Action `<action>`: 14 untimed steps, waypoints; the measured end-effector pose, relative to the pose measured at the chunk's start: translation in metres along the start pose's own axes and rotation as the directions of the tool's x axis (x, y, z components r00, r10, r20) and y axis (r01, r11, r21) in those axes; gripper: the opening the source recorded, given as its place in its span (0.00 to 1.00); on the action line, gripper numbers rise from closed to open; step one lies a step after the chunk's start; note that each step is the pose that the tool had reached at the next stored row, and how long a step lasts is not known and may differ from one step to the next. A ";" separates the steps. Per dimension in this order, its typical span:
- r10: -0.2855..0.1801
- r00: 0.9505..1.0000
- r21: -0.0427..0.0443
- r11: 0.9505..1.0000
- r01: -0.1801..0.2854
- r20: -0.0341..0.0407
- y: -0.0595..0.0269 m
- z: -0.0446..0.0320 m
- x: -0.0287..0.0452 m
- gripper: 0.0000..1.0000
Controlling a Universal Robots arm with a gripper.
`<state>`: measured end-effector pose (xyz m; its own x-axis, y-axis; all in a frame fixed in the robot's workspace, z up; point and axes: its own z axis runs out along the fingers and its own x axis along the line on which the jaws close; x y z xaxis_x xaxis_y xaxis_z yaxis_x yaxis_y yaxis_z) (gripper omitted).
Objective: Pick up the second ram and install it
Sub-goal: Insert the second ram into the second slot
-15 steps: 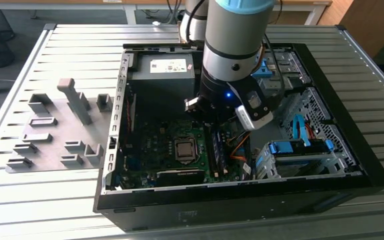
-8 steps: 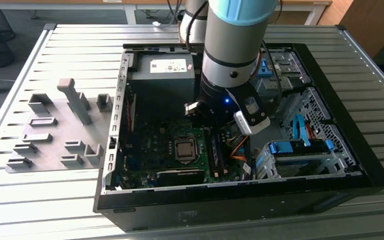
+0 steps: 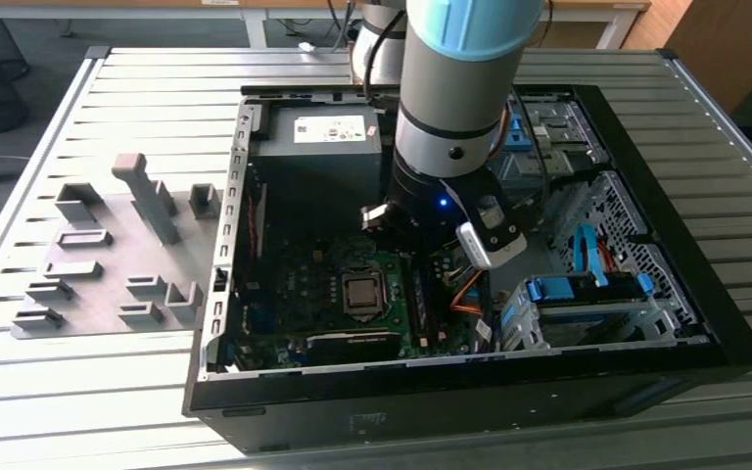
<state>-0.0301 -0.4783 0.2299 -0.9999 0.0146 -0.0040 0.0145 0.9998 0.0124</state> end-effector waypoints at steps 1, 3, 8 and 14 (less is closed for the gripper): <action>-0.005 1.000 0.000 1.000 0.005 0.000 -0.0001 0.0005 0.0000 0.14; -0.016 1.000 0.000 1.000 0.016 0.000 -0.0002 0.0017 0.0000 0.14; -0.015 1.000 0.000 1.000 0.015 0.000 -0.0011 0.0054 0.0000 0.14; -0.010 1.000 0.000 1.000 0.010 0.000 -0.0020 0.0083 0.0001 0.14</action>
<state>-0.0302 -0.4802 0.2216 -1.0000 0.0047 -0.0040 0.0046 0.9999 0.0125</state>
